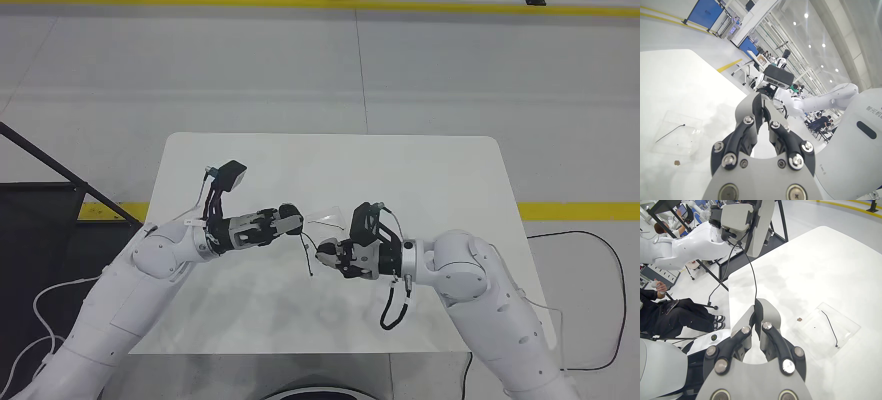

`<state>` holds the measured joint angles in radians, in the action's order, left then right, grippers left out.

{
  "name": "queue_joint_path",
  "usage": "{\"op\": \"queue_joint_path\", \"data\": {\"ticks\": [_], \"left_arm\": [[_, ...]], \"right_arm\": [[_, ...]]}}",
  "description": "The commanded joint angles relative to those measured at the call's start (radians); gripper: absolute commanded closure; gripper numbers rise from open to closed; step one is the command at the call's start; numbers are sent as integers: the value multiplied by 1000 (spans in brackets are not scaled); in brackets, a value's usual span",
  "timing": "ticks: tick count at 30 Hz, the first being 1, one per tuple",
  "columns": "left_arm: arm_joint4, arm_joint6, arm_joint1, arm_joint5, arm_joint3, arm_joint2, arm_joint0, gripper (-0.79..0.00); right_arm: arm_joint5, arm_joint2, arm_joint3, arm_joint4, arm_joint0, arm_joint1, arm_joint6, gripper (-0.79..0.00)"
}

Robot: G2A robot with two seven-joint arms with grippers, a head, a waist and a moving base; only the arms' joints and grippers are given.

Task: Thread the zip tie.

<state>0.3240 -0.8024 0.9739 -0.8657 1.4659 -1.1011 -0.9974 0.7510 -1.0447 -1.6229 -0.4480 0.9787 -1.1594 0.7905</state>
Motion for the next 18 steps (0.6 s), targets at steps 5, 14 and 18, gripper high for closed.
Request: {"op": "queue_joint_path", "data": {"ticks": [5,14,18], "left_arm": [[-2,-1,1,-4,-1,-4,0,0],[4,24,5,-5,-16,-16,6,0],[12,24,8,-4,-26,-16,14,0]], "right_arm": [[-2,6,-2,-1,-1,4,-4,0],[104,3,-6,15,14,17,-11,0],[145,-2,-6,19,21,25,-15,0]]}}
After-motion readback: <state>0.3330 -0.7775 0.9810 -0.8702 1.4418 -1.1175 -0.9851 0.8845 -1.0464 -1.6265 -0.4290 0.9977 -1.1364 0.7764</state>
